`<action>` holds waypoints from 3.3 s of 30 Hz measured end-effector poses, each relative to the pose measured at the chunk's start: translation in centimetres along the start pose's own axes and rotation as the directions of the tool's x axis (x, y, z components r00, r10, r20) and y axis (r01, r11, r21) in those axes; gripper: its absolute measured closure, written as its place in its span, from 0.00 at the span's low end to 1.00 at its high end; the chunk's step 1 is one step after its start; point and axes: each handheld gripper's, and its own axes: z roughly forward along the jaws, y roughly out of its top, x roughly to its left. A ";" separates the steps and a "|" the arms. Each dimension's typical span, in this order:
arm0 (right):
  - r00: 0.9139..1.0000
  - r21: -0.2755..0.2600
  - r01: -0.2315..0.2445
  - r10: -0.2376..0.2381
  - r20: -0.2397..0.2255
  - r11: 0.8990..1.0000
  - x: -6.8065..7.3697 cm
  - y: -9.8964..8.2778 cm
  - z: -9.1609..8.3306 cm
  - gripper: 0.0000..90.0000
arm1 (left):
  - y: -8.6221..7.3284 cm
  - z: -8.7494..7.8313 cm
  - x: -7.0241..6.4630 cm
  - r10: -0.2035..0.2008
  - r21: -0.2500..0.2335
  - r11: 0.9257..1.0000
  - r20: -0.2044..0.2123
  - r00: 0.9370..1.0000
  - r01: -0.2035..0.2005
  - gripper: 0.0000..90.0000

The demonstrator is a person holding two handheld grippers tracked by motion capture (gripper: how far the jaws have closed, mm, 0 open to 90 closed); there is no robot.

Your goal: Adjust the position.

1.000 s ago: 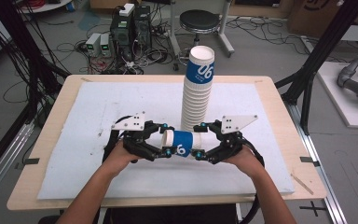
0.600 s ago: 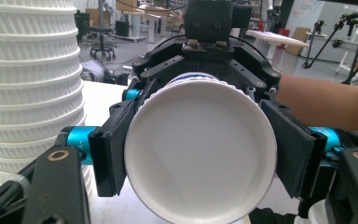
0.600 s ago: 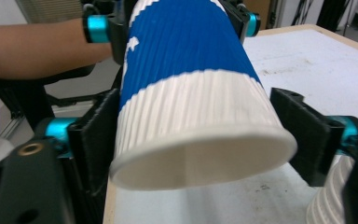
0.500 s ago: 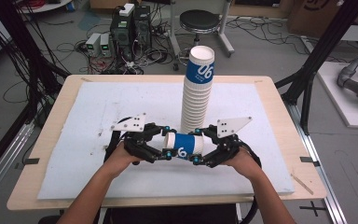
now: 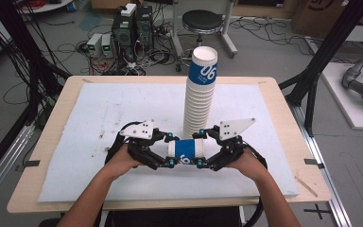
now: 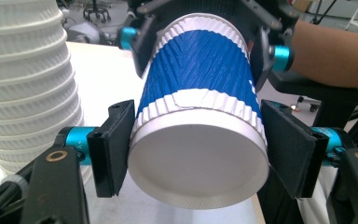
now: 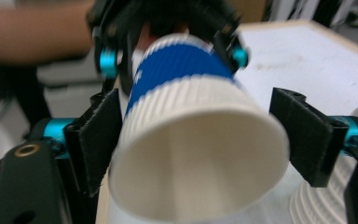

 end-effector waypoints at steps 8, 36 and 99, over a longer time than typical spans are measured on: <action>0.998 -0.113 -0.065 0.068 0.017 0.991 -0.4 0.0 -0.9 0.16 | -0.1 -0.8 0.2 -0.001 -0.093 0.996 0.008 1.000 0.002 0.33; 0.995 -0.108 -0.088 0.093 0.038 0.990 -0.6 0.1 -1.9 0.20 | -0.4 -1.1 0.4 -0.007 -0.117 0.993 -0.046 0.999 0.002 0.33; 0.997 -0.141 -0.069 0.075 0.037 0.988 0.3 1.5 -1.0 0.21 | -1.0 1.4 -0.3 0.028 -0.002 1.000 -0.062 0.998 -0.029 0.31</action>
